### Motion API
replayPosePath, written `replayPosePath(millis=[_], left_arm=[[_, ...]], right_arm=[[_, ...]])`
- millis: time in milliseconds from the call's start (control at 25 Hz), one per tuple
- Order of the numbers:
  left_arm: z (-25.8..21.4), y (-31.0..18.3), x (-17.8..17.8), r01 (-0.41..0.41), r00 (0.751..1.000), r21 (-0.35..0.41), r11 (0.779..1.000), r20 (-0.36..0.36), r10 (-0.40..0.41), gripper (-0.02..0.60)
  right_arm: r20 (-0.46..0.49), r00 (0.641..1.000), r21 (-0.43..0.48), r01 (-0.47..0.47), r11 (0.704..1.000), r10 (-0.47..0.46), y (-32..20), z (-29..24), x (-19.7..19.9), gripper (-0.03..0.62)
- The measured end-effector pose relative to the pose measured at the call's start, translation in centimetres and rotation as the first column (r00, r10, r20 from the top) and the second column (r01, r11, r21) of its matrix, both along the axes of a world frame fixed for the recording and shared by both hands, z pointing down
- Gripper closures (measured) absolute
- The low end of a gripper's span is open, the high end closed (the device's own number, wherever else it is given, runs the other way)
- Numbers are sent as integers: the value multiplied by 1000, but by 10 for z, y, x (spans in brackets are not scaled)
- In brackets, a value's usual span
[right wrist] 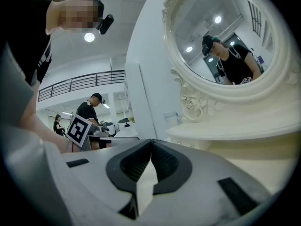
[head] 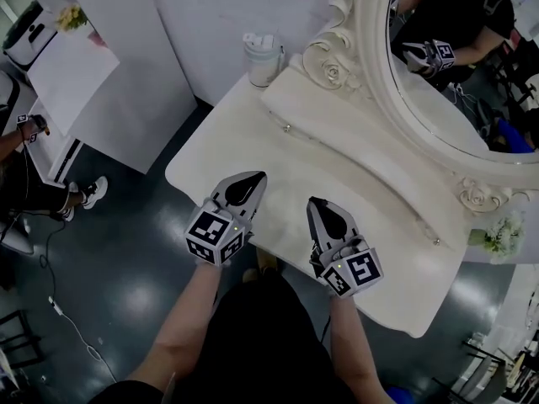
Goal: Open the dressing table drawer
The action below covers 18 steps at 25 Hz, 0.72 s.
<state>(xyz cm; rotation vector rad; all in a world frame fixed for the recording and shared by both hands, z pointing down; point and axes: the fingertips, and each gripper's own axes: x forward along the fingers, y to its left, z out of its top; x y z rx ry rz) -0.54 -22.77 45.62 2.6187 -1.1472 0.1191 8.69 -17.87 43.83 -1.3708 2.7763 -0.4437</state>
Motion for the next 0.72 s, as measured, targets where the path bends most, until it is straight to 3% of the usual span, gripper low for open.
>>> replayPosePath(millis=[440, 640, 720], left_arm=[[22, -61, 23, -25, 999, -27, 999, 22, 26, 535], [38, -87, 34, -35, 999, -64, 997, 38, 37, 457], [44, -96, 39, -39, 997, -69, 997, 59, 43, 457]], right_arm=[[21, 1000, -35, 2, 999, -1, -58, 24, -2, 588], [38, 999, -50, -2, 999, 4, -75, 33, -2, 588], [43, 999, -60, -10, 998, 12, -79, 38, 0, 588]])
